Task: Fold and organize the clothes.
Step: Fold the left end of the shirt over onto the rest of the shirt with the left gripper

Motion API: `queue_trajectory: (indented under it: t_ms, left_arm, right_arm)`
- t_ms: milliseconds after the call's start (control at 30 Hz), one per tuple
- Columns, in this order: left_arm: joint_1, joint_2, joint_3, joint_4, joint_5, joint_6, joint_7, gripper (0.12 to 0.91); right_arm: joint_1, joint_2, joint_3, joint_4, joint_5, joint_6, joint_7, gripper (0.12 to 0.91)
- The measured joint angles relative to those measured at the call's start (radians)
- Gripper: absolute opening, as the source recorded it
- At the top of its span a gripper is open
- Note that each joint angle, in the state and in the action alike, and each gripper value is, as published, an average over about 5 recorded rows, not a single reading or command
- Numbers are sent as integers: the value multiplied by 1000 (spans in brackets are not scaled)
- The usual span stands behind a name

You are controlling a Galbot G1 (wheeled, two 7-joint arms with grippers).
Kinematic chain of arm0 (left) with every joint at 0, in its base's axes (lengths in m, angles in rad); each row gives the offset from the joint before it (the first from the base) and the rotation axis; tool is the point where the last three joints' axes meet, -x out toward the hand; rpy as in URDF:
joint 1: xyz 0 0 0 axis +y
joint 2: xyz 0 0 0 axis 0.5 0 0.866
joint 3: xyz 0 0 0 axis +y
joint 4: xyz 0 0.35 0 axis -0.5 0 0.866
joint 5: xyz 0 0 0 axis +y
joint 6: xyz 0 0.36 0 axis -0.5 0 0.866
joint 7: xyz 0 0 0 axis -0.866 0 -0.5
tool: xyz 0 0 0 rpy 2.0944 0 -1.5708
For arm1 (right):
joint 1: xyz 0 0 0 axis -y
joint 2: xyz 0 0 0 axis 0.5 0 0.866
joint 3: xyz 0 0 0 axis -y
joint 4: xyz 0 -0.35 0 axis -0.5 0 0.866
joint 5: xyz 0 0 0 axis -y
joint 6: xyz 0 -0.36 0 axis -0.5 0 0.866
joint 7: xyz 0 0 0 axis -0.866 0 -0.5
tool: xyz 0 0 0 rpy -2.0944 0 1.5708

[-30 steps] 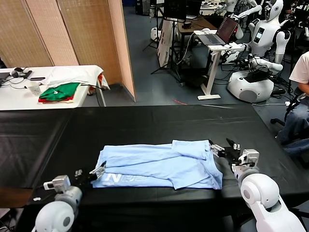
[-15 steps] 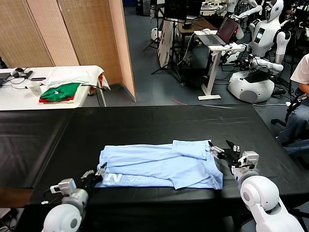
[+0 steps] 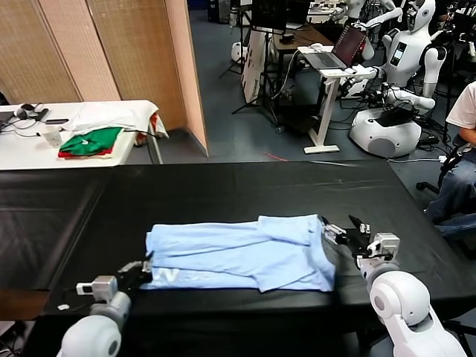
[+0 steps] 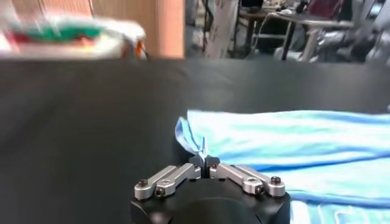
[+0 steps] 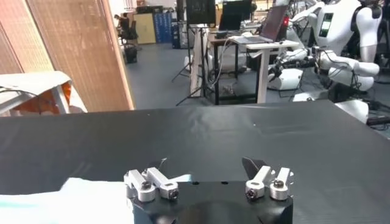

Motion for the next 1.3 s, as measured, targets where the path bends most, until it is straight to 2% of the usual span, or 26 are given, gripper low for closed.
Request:
queue_trajectory:
  t_ms: [167, 300, 400, 500, 633, 800, 1000, 1300]
  left_arm:
    - [9, 91, -68, 24, 49, -26, 8, 176]
    - [14, 155, -113, 28, 31, -25, 4, 176]
    - [21, 162, -115, 3, -7, -19, -12, 176]
    - [25, 141, -91, -45, -50, -2, -36, 176]
    - [16, 84, -29, -127, -108, 44, -57, 176]
    - [-18, 7, 70, -209, -261, 91, -95, 176]
    - [-76, -53, 178, -226, -378, 96, -102, 176]
    - [-167, -103, 316, -198, -445, 92, -99, 176]
  right_arm:
    - [-16, 10, 6, 10, -15, 5, 1, 907]
    - [-31, 22, 11, 15, -32, 12, 0, 907]
    - [-42, 29, 19, 22, -41, 15, 0, 907]
    - [-55, 38, 30, 28, -50, 17, -2, 907]
    - [-73, 47, 48, 30, -64, 18, -6, 907]
    - [-96, 56, 73, 31, -77, 20, -10, 907]
    - [-120, 69, 93, 34, -102, 21, -12, 907]
    - [-148, 85, 100, 45, -134, 19, -12, 907]
